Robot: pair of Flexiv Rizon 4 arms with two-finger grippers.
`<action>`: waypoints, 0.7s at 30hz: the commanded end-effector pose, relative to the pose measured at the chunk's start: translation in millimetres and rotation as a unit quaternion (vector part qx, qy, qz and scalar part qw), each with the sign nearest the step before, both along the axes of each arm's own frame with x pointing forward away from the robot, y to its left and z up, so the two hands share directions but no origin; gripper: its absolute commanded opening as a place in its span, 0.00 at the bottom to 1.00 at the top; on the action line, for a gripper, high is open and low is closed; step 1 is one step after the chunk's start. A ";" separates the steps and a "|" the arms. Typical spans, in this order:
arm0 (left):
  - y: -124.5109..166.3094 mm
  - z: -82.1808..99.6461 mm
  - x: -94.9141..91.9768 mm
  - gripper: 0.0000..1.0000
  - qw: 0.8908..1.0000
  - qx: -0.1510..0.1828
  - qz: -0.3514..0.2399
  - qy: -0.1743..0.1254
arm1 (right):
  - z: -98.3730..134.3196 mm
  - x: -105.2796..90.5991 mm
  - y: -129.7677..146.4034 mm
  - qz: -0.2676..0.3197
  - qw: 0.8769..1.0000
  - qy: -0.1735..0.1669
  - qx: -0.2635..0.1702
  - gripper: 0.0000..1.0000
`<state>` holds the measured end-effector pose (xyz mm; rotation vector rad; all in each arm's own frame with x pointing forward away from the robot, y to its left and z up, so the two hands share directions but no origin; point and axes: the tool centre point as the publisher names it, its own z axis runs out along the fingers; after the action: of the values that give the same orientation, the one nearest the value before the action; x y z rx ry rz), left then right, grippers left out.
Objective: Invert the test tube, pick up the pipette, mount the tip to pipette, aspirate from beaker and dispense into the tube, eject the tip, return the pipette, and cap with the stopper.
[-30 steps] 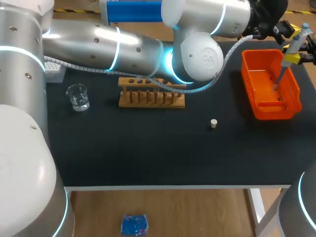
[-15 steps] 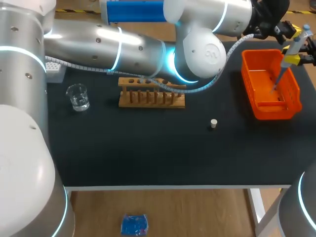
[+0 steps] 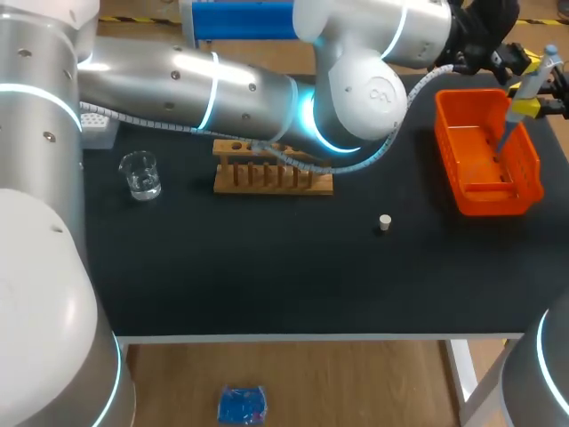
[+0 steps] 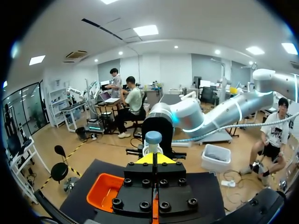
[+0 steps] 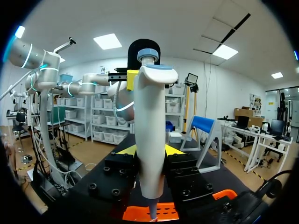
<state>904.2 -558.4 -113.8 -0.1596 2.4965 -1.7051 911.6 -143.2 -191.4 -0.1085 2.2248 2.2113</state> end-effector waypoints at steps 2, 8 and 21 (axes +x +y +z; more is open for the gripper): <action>0.0 -14.7 3.8 0.00 1.000 -0.024 -0.014 0.005 | 7.9 1.5 0.7 0.003 1.000 0.000 -0.001 0.00; 6.1 -5.7 3.3 0.00 0.999 -0.035 -0.003 -0.004 | 7.9 1.5 0.7 0.003 1.000 0.000 -0.001 0.00; 15.9 24.7 3.4 1.00 1.000 -0.019 0.000 -0.002 | 7.9 1.5 0.7 0.003 1.000 0.000 -0.001 0.00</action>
<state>906.4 -549.2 -93.0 -0.1680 2.4435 -1.7560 912.8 -142.2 -184.5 -0.1131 2.2238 2.2151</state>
